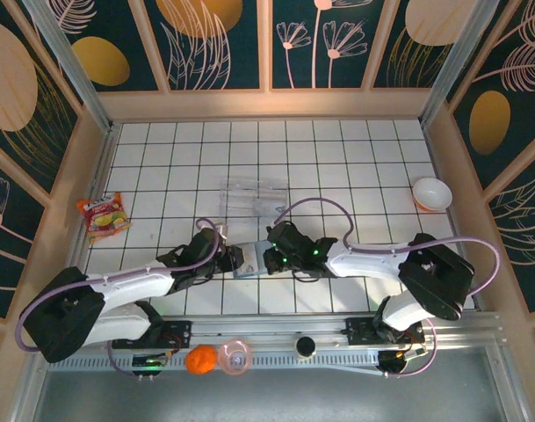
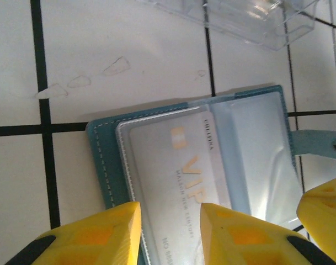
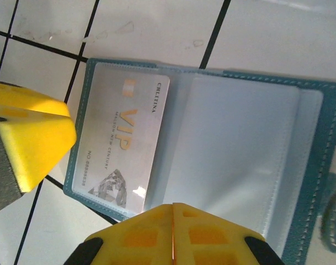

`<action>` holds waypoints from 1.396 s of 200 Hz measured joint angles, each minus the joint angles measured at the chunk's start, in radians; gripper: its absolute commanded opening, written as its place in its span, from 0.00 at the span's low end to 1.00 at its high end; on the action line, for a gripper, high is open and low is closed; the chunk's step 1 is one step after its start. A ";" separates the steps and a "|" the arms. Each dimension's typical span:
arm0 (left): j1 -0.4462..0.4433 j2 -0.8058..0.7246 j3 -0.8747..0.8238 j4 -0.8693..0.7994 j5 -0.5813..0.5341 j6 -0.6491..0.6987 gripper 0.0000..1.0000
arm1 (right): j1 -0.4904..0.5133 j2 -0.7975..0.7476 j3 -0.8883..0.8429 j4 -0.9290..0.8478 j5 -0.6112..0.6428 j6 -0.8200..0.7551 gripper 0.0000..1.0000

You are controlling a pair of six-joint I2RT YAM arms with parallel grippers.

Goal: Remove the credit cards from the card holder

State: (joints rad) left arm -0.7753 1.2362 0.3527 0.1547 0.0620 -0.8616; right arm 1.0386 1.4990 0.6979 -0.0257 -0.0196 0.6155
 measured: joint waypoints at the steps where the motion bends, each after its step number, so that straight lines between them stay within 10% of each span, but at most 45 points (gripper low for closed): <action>1: 0.000 0.002 0.000 0.000 0.000 0.000 0.30 | -0.001 0.002 -0.001 0.000 -0.002 0.001 0.06; 279: 0.005 0.061 0.022 -0.045 -0.056 0.069 0.13 | -0.164 0.196 0.168 0.002 -0.374 0.002 0.21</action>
State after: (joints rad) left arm -0.7704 1.2968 0.3744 0.1093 0.0055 -0.7925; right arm 0.8749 1.6955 0.8661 -0.0242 -0.3939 0.6170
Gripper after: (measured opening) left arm 0.129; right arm 0.206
